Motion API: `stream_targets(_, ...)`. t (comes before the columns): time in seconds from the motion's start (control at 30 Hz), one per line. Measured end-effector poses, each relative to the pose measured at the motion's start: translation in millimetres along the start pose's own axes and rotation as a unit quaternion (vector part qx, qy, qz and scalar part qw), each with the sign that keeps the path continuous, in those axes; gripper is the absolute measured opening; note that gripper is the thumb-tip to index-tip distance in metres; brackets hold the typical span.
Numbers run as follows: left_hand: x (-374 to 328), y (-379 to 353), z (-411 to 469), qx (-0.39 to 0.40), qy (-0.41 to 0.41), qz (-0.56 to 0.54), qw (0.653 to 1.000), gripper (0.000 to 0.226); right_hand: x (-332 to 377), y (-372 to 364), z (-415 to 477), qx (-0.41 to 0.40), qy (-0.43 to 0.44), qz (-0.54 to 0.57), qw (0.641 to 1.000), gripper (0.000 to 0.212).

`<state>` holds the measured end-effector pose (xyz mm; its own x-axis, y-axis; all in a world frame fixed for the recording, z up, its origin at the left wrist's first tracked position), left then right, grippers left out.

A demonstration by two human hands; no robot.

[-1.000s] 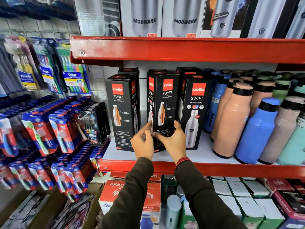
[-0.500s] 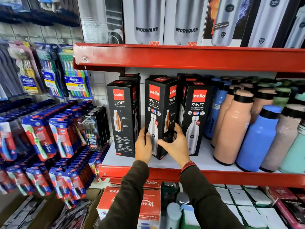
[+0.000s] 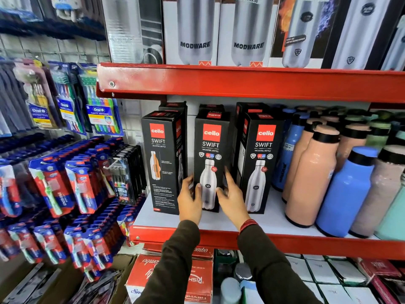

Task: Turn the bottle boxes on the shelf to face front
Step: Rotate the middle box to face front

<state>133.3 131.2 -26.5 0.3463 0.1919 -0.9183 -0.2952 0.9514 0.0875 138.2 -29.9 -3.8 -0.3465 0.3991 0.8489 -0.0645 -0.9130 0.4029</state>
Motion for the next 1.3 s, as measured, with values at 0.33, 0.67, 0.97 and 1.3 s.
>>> stream_targets(0.33, 2, -6, -1, -0.011, 0.015, -0.001, 1.000, 0.033, -9, -1, 7, -0.013, -0.022, -0.041, 0.999, 0.068)
stream_targets(0.67, 1, -6, -3, -0.016, 0.012, -0.003, 1.000, 0.034, -13, 4, 2, -0.066, -0.012, 0.012, 0.998, 0.056)
stream_targets(0.97, -23, 7, -20, -0.071, -0.063, 0.007, 0.995, 0.039, 6, 22, -31, -0.220, 0.077, 0.043, 0.971, 0.033)
stream_targets(1.3, -63, 83, -18, -0.213, -0.169, 0.100, 0.957, 0.049, 47, -20, -28, -0.164, 0.120, 0.092, 0.975, 0.023)
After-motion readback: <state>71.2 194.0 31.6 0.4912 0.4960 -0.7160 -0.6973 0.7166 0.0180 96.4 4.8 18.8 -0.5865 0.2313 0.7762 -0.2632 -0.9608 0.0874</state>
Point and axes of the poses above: each hand's wrist, its own z-axis towards the middle knuckle, its own y-axis out of the back of the hand, x = y × z, the point moved 10 cm from there along z, towards the middle knuckle, and after that the axes turned 6 degrees about x, right-handed, at the moved point
